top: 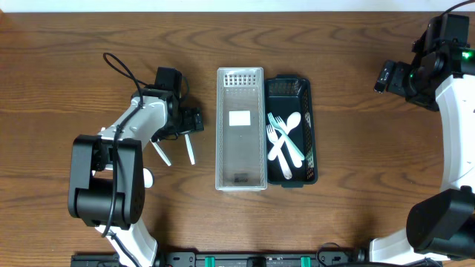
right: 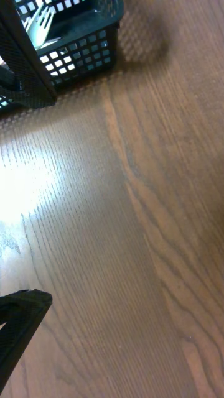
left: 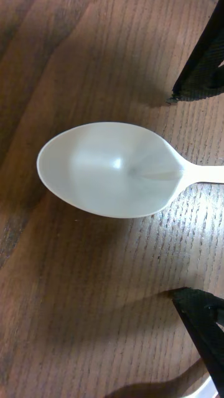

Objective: Pack container
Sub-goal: 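Grasp the white spoon with the left gripper and lift it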

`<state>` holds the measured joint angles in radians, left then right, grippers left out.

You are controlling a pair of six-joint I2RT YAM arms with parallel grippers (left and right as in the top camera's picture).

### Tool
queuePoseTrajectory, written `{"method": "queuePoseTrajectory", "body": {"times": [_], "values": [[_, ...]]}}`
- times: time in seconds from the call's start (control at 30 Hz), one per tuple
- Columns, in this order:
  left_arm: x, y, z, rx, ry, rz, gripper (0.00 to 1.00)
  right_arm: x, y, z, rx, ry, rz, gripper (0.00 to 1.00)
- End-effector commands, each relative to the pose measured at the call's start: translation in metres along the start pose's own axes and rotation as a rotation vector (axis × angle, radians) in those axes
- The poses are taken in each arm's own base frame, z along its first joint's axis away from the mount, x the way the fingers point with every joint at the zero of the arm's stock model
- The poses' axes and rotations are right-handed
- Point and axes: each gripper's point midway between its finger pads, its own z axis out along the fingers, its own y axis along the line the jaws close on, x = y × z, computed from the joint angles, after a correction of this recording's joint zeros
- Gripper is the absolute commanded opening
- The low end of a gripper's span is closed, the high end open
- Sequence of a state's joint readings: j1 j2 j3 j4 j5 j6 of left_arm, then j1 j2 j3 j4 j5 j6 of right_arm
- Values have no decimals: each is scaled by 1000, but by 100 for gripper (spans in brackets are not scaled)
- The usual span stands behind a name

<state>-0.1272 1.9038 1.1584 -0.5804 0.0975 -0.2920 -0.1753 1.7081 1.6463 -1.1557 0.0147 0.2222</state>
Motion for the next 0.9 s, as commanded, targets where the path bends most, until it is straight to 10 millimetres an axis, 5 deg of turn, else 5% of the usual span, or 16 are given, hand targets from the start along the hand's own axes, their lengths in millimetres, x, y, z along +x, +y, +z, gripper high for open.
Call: {"method": "queuePoseTrajectory", "body": {"times": [0.0, 0.3, 0.4, 0.73, 0.87], "values": [[19, 5, 22, -12, 85, -14, 98, 2, 3, 1, -5, 7, -21, 96], [35, 11, 20, -37, 150, -18, 99, 2, 3, 1, -5, 9, -21, 96], [38, 12, 19, -46, 162, -19, 85, 2, 3, 1, -5, 10, -21, 95], [36, 23, 19, -105, 146, -13, 85, 3, 3, 1, -4, 13, -21, 96], [36, 23, 19, -105, 147, -13, 72, 3, 3, 1, -4, 14, -20, 96]]}}
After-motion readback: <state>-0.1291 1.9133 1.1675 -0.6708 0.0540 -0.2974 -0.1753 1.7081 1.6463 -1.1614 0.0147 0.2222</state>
